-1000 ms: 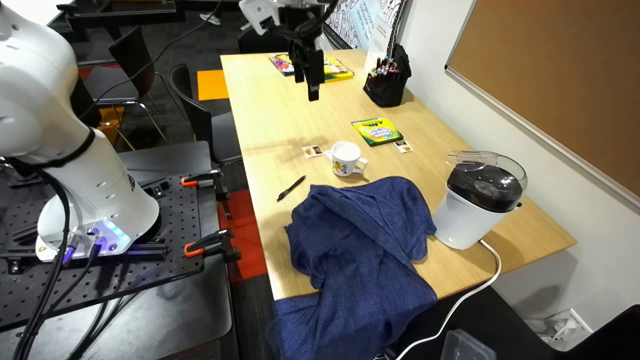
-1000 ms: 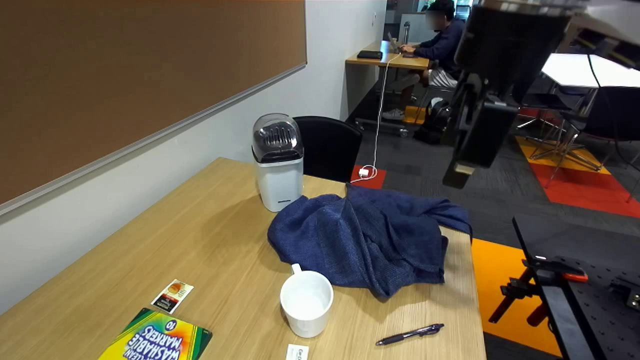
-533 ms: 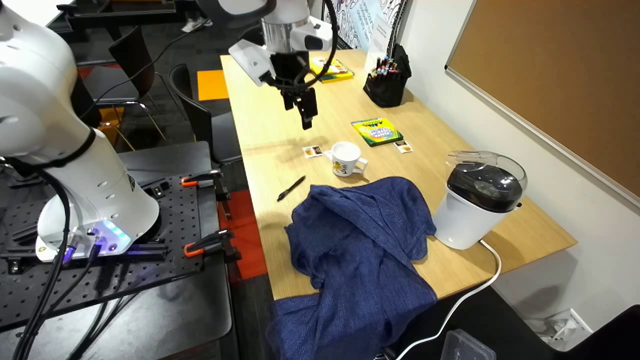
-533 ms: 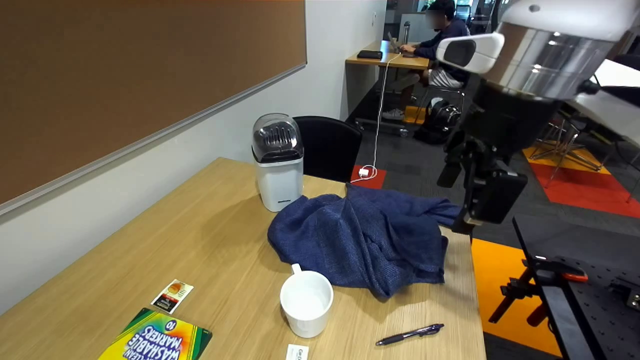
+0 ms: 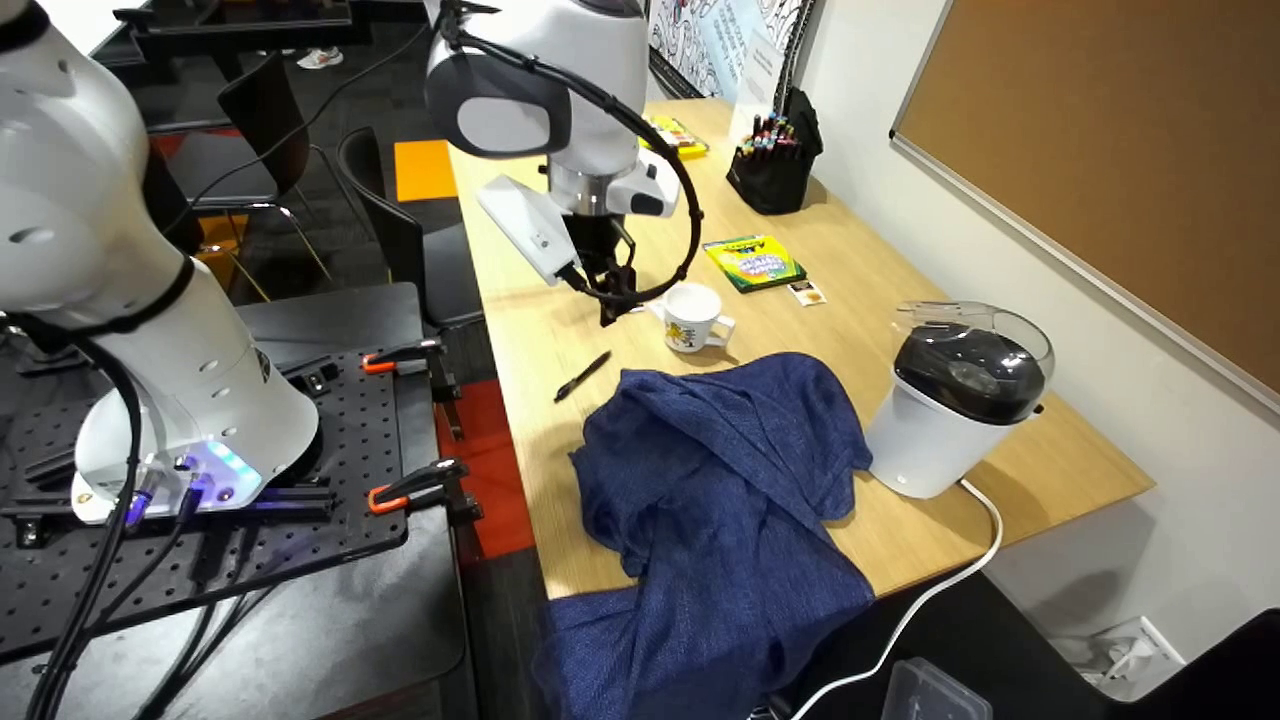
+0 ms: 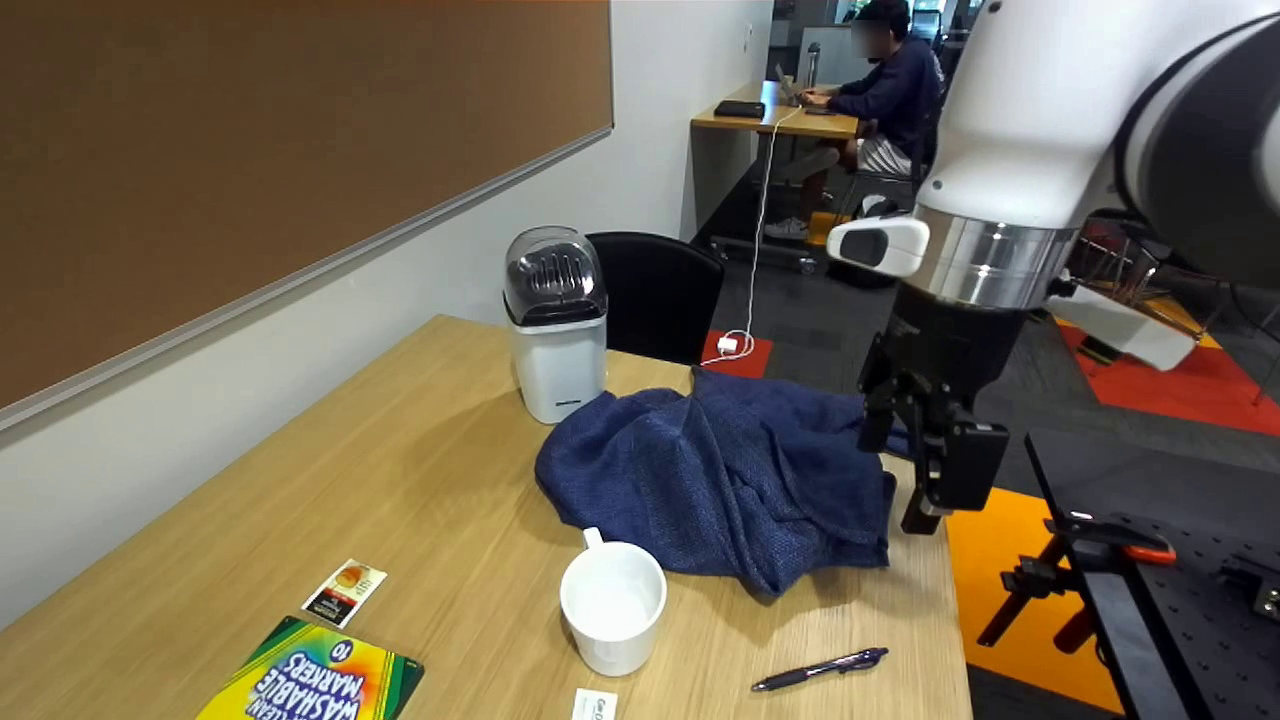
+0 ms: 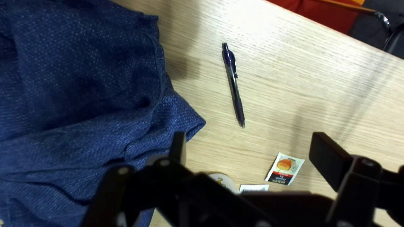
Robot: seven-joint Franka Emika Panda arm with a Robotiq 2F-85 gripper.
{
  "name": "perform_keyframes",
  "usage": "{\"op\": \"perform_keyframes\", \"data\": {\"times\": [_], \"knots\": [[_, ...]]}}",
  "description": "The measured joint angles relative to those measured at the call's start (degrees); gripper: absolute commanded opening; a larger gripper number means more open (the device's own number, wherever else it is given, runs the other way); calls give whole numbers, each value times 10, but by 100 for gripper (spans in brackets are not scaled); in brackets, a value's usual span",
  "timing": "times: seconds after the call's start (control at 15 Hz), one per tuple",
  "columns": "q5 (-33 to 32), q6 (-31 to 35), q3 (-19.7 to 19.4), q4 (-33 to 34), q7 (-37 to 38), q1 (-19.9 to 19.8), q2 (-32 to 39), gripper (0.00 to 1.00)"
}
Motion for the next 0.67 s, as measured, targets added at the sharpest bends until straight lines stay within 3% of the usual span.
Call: {"op": "perform_keyframes", "data": {"times": [0.33,0.67], "knots": [[-1,0,23,46,-20,-10,105,100],[-59,0,58,97,-14,-35,189,100]]}}
